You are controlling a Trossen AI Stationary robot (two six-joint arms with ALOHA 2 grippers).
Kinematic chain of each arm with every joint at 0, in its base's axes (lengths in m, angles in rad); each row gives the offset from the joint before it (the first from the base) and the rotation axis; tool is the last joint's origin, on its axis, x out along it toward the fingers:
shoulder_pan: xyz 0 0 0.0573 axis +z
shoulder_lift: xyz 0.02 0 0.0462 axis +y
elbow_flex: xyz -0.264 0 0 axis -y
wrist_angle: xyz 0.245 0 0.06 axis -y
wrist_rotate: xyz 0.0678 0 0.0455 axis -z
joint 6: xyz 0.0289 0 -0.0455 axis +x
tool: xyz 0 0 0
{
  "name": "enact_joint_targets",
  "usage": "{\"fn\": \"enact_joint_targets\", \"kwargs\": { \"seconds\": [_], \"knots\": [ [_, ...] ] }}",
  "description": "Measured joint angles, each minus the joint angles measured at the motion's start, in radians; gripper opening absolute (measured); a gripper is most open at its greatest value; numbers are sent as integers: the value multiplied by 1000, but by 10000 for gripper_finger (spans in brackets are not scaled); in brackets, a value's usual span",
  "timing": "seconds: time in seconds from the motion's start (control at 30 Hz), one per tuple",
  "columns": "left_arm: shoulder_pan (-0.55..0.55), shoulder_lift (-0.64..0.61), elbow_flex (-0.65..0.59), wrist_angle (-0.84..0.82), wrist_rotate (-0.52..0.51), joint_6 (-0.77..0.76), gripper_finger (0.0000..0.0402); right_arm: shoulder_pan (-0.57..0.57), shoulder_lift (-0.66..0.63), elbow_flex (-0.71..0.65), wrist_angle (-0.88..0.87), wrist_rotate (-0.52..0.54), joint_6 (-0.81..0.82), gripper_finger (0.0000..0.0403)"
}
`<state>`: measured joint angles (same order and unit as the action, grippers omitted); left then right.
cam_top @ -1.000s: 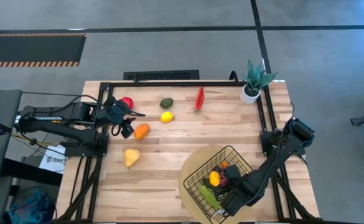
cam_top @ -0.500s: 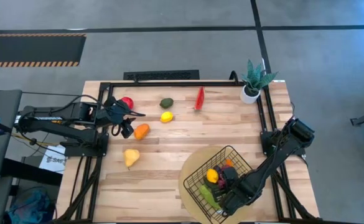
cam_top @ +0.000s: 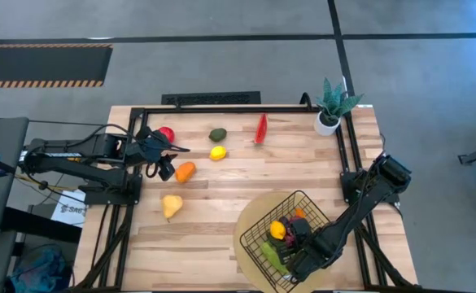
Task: Build produce basket
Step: Put the grapes into the mesh basket
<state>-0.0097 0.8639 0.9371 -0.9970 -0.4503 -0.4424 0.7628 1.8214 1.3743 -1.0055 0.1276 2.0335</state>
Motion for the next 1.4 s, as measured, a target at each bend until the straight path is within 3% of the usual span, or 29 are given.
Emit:
{"fn": "enact_joint_targets", "kwargs": {
  "seconds": [0.33,0.77,1.1,1.4],
  "knots": [
    [0,0,0,0,0,-11,155,0,0,0,2,0,0,61],
    [0,0,0,0,0,-11,155,-8,0,0,53,-3,0,100],
    [0,0,0,0,0,-11,155,-64,0,0,42,-153,-118,179],
    [0,0,0,0,-7,-11,155,-145,-13,2,112,-194,-236,248]
  ]
}}
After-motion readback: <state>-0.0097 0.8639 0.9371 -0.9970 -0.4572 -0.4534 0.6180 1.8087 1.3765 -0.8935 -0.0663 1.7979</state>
